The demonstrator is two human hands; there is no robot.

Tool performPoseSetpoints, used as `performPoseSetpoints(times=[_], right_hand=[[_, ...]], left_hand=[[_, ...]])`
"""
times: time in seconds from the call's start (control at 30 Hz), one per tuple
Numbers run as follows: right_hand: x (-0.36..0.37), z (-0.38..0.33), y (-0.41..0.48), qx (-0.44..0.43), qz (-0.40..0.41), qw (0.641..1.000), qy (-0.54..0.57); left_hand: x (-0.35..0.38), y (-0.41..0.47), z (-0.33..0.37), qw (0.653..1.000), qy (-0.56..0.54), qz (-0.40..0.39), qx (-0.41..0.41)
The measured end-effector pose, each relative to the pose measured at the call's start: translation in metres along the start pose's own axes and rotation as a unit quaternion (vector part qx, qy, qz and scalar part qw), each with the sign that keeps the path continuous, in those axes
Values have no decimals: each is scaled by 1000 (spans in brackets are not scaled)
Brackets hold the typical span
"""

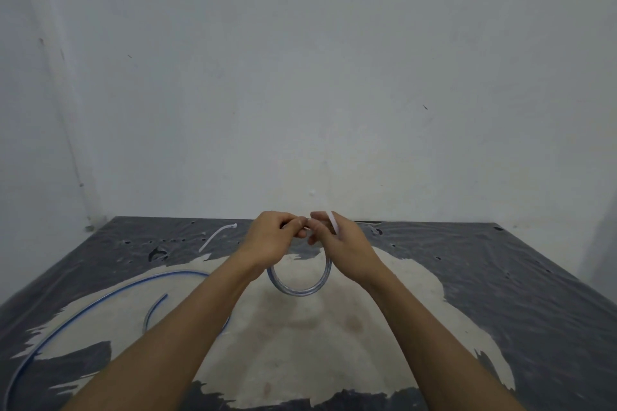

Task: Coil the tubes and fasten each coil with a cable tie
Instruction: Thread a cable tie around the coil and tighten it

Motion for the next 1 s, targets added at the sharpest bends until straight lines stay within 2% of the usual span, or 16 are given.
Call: performPoseSetpoints(times=[0.1, 0.2, 0.33, 0.43, 0.5, 0.57, 0.67, 0.83, 1.0], right_hand=[[-4, 2, -6, 36, -8, 997, 62], [-7, 6, -9, 44, -12, 994, 94], [-4, 5, -9, 47, -6, 997, 57], [-1, 2, -11, 38, -44, 997, 46], [0, 3, -11, -1, -37, 999, -35], [2, 7, -9, -31, 4, 991, -130], [1, 12, -7, -37, 49, 986, -154], [3, 15, -9, -56, 11, 978, -201], [5, 15, -8, -50, -1, 982, -184]], left_hand=[[-2, 0, 1, 996, -66, 44, -37], [-1, 0, -3, 988, -121, 47, -79], [3, -1, -8, 983, -140, 51, -106], [3, -2, -8, 984, -129, 76, -100], [4, -1, -10, 983, -130, 83, -104], [6, -1, -12, 981, -140, 71, -112], [6, -3, -11, 984, -126, 17, -122], [1, -3, -7, 990, -65, -66, -104], [0, -2, -8, 994, -21, -80, -78]])
Point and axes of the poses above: each hand's wrist, its own y-axis towards the middle knuckle, its own x-axis out of the palm, z = x × y, the point moved 3 cm from there along y, towards the middle knuckle, and after that the axes turned 7 degrees about x, right-handed, at the moved point
